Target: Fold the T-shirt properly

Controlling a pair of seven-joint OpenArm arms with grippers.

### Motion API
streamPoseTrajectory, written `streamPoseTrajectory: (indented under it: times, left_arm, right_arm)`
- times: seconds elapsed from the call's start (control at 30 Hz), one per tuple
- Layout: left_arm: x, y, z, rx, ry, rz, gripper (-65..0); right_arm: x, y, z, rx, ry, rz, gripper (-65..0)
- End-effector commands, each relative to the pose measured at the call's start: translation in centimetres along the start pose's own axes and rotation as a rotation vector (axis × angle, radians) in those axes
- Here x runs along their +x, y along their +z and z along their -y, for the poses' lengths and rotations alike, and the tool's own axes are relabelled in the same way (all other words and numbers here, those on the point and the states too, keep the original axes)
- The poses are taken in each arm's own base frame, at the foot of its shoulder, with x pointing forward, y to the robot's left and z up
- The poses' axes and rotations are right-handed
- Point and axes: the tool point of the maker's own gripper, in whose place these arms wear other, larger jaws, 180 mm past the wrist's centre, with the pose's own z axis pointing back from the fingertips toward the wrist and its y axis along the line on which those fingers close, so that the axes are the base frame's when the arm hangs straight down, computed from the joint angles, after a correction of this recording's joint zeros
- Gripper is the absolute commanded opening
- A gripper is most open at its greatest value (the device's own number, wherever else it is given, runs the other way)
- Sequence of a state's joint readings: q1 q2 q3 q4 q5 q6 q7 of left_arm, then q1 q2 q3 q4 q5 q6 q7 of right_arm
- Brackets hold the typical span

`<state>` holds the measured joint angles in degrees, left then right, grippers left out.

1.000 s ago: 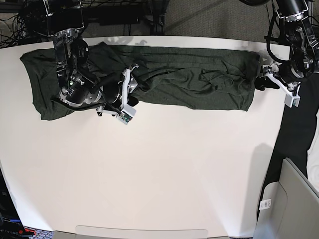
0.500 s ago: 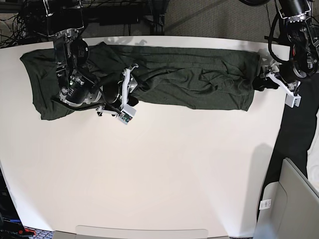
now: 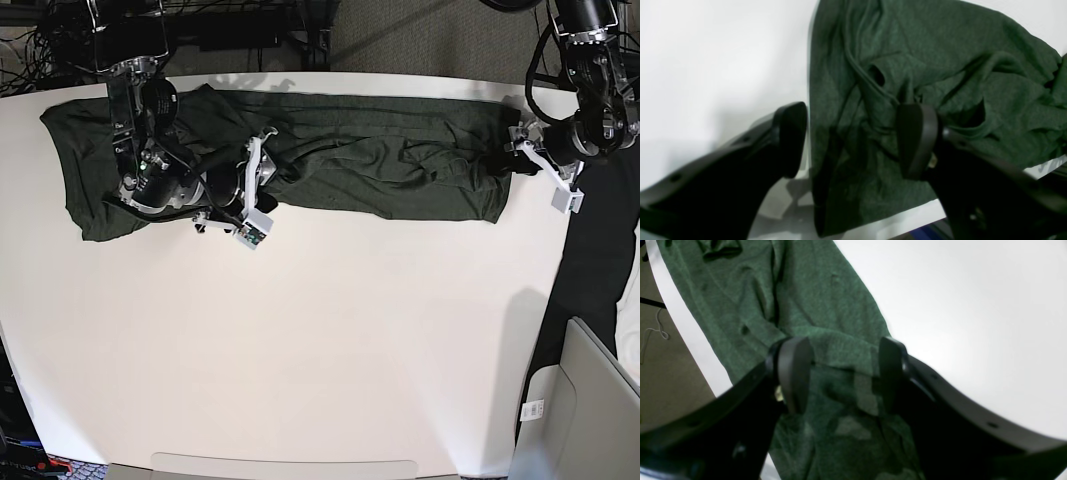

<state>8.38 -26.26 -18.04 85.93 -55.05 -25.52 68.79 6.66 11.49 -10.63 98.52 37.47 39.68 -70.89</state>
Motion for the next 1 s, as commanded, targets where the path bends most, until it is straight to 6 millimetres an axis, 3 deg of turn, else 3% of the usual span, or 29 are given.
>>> streamPoseTrajectory:
  times: [0.0, 0.63, 0.97]
  left_arm:
    - [1.3, 0.6, 0.0, -0.002, -0.023, 0.03, -23.3]
    - [0.3, -1.0, 1.6, -0.053, 0.028, 0.038, -23.7]
    - [0.3, -1.2, 2.0, -0.066, 0.031, 0.042, -38.3]
  right_arm:
    - [1.5, 0.6, 0.2, -0.006, 0.026, 0.047, -31.3]
    - [1.5, 1.0, 0.4, -0.016, 0.039, 0.044, -31.3]
    - [1.5, 1.0, 0.4, -0.017, 0.04, 0.044, -31.3]
